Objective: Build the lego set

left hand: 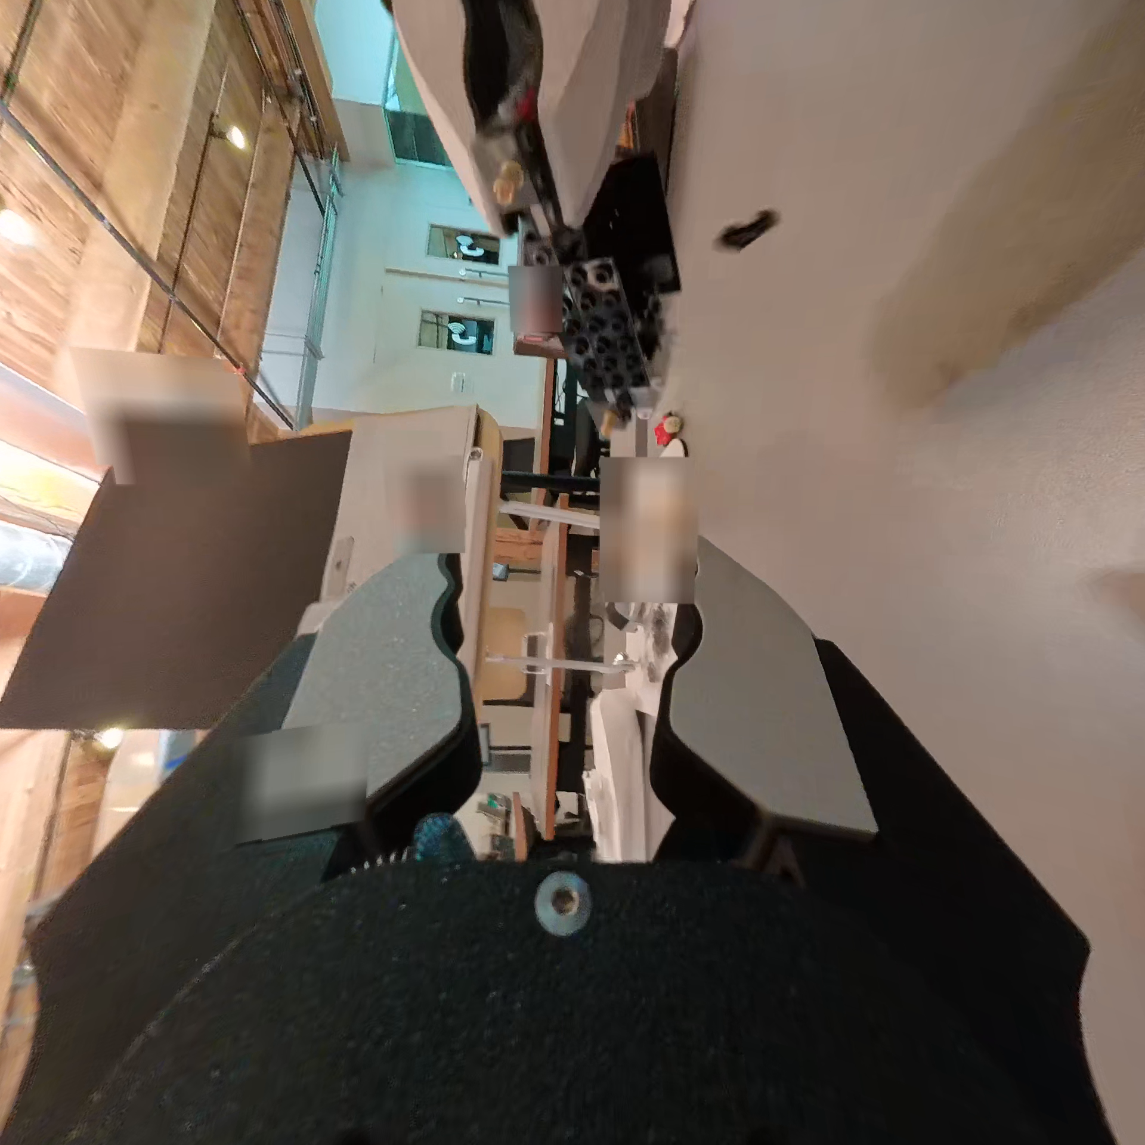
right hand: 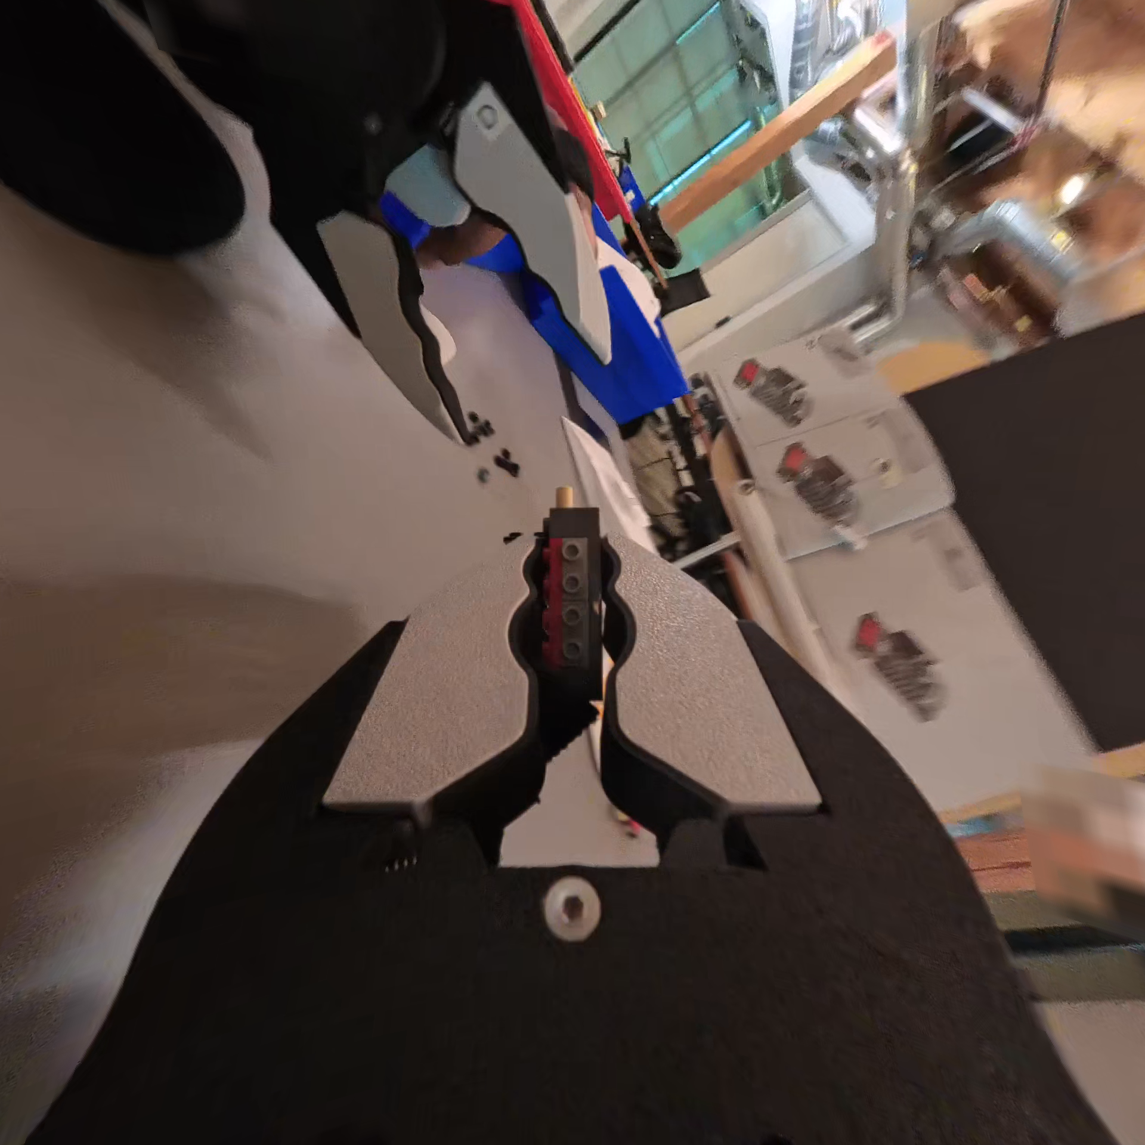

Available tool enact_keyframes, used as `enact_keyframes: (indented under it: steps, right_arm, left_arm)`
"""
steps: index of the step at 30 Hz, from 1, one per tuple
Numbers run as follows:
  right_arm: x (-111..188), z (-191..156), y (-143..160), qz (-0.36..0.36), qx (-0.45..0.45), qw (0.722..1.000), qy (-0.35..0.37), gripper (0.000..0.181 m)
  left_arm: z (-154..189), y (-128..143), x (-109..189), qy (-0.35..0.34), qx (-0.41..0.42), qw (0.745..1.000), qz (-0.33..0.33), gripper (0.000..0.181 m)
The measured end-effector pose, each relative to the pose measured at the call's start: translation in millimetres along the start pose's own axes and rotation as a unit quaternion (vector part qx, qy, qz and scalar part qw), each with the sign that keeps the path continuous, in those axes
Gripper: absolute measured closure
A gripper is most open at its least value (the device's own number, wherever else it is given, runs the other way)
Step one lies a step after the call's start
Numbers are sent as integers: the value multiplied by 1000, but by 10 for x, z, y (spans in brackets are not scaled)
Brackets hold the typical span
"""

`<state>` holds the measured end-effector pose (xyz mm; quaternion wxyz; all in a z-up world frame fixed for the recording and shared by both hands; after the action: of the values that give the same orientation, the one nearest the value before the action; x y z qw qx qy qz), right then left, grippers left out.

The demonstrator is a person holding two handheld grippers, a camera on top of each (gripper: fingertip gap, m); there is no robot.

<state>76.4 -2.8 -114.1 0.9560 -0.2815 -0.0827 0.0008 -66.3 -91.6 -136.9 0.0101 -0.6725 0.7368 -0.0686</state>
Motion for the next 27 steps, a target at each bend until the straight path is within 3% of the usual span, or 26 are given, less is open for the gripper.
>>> enact_keyframes:
  steps: [7,10,12,14,16,18,20,24,27]
  right_arm:
    - [-3,-124,-134,-15,134,991,-20,166]
    - [1,66,-82,-10,-20,1000,1,165]
    - [28,271,60,-7,-209,978,7,166]
    - [38,388,289,-10,-428,903,-20,166]
    - [23,358,510,-5,-606,794,-43,166]
    - [-14,238,611,19,-731,679,-71,166]
    - [-65,113,625,41,-796,598,-82,166]
    - [-179,-65,571,53,-844,525,-92,166]
    - [-251,-151,513,43,-851,511,-117,166]
  left_arm:
    - [74,77,33,10,47,999,-20,123]
    - [121,63,11,37,94,995,-23,126]
    - [160,56,-29,87,166,982,-28,125]
    - [181,20,-73,137,251,958,-22,122]
    - [175,-63,-112,172,326,929,0,119]
    - [184,-162,-172,202,384,901,16,111]
    - [214,-265,-232,232,431,872,26,102]
    - [266,-356,-299,256,493,832,14,96]
    - [351,-337,-293,272,471,839,-15,122]
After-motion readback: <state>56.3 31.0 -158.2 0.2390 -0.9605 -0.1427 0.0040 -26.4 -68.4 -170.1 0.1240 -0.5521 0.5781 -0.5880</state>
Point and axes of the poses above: each gripper's, where its closed fingertips meet, x back along the fingers, y out of its underside, z = x × y across the jaws, the point moved 6 cm from there along x, back along the fingers, and after that the axes turned 3 degrees about -z, right-handed, at the moved point
